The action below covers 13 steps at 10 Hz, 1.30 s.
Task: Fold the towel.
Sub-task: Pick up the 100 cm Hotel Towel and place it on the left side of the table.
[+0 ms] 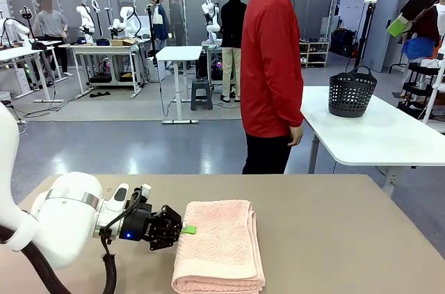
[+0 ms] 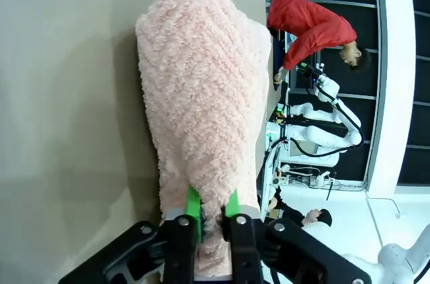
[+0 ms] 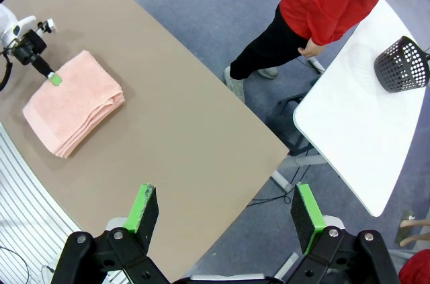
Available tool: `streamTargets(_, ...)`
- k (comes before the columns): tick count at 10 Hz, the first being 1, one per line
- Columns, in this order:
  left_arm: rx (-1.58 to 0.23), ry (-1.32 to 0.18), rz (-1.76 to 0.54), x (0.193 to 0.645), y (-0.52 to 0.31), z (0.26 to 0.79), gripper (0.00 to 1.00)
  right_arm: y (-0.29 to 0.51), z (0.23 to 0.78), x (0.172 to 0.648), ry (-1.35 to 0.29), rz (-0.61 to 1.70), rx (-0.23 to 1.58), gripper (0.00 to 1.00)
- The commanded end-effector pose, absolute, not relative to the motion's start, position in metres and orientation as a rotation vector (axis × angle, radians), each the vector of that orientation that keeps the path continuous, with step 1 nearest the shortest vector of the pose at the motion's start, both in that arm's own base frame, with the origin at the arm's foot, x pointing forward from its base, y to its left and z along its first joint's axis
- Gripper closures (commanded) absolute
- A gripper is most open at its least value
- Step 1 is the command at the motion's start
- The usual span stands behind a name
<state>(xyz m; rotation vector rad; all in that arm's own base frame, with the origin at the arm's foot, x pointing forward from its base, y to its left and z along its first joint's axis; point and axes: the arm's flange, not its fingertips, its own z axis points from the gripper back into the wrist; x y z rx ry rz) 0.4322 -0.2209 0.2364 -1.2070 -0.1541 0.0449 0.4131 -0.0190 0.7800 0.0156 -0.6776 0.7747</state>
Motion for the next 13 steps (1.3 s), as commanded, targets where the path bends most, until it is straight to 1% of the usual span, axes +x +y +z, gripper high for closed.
streamTargets(1, -1.187, -0.194, 0.038, 0.426, -0.222, 0.249, 1.0, -0.02, 0.78, 0.412, -0.67, 0.779, 0.01, 0.0)
streamTargets(4, -1.173, -0.215, 0.035, 0.423, -0.221, 0.26, 1.0, -0.02, 0.78, 0.412, -0.67, 0.779, 0.01, 0.0)
streamTargets(5, -1.189, -0.185, 0.037, 0.431, -0.218, 0.25, 1.0, -0.02, 0.78, 0.412, -0.67, 0.779, 0.01, 0.0)
streamTargets(9, -1.189, -0.185, 0.037, 0.431, -0.218, 0.25, 1.0, -0.02, 0.78, 0.412, -0.67, 0.779, 0.01, 0.0)
streamTargets(10, -1.182, -0.186, 0.039, 0.429, -0.216, 0.25, 0.9, -0.02, 0.78, 0.412, -0.67, 0.779, 0.01, 0.0)
streamTargets(12, -1.176, -0.169, 0.046, 0.433, -0.148, 0.292, 0.9, -0.02, 0.78, 0.412, -0.67, 0.779, 0.01, 0.0)
streamTargets(13, -1.134, -0.223, 0.038, 0.435, -0.109, 0.303, 0.9, -0.02, 0.78, 0.412, -0.67, 0.779, 0.01, 0.0)
